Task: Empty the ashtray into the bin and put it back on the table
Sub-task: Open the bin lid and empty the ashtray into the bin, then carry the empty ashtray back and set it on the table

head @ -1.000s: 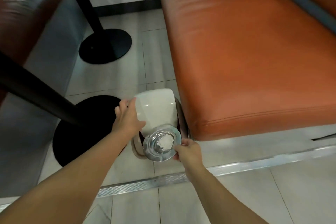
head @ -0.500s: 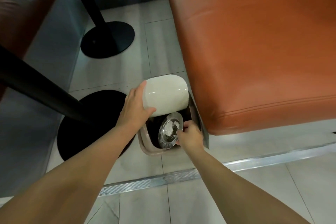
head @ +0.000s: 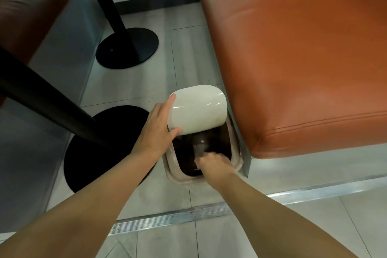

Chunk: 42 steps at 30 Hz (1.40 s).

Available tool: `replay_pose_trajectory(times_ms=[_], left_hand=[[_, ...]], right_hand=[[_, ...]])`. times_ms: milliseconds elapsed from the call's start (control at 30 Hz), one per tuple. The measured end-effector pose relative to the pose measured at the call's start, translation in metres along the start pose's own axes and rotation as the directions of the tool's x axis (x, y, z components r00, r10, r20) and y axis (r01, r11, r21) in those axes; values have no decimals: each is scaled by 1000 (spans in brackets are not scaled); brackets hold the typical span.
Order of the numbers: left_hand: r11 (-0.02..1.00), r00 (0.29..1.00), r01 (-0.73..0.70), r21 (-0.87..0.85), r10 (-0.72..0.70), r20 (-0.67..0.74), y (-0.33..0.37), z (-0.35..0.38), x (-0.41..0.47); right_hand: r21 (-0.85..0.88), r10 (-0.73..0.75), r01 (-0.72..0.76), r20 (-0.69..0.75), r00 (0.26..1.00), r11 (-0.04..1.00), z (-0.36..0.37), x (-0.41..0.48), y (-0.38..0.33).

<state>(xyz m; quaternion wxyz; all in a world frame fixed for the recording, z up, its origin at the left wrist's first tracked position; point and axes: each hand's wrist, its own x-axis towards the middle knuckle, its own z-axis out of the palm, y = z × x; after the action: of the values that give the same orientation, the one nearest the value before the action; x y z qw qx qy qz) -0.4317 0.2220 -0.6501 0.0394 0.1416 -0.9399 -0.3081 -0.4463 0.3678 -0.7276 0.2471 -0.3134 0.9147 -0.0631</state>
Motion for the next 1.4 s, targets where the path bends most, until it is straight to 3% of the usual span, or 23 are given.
replay_pose_trajectory(times_ms=[133, 233, 333, 467, 667, 767, 900, 1000, 1067, 1200, 1400], left_hand=[[1000, 1000, 3, 9, -3, -7, 2, -1, 0], [1000, 1000, 16, 9, -16, -15, 4, 0, 0], [1000, 1000, 22, 11, -22, -21, 6, 0, -1], [999, 999, 32, 7, -32, -13, 7, 2, -1], [989, 988, 147, -1, -147, -37, 12, 2, -3], [942, 940, 319, -100, -328, -94, 14, -2, -13], [800, 862, 473, -370, -507, 6, 18, -5, -37], [640, 836, 506, -578, -528, 149, 30, -10, -54], [593, 822, 512, -621, -549, 154, 40, -16, -60], [541, 810, 506, -672, -566, 154, 65, -35, -68], [536, 802, 512, -671, -578, 151, 106, -73, -80]], right_hand=[[21, 1, 1, -134, 991, 1000, -4, -2, 4], [-54, -78, 74, -69, 995, 996, -6, -5, 3], [-12, -24, 23, -142, 990, 1000, -5, -9, 7], [-39, -64, 61, -96, 993, 997, -7, -16, 9], [359, 136, -19, -304, 943, 933, -38, -32, 2], [595, 281, -40, -319, 905, 803, -57, -50, 0], [923, 487, -45, -159, 859, 382, -80, -67, 3], [994, 515, -75, 23, 857, 80, -92, -74, 4], [992, 492, -104, 127, 861, -74, -99, -80, 2], [982, 491, -104, 168, 855, -155, -117, -101, -2], [988, 475, -103, 148, 868, -119, -168, -141, -14]])
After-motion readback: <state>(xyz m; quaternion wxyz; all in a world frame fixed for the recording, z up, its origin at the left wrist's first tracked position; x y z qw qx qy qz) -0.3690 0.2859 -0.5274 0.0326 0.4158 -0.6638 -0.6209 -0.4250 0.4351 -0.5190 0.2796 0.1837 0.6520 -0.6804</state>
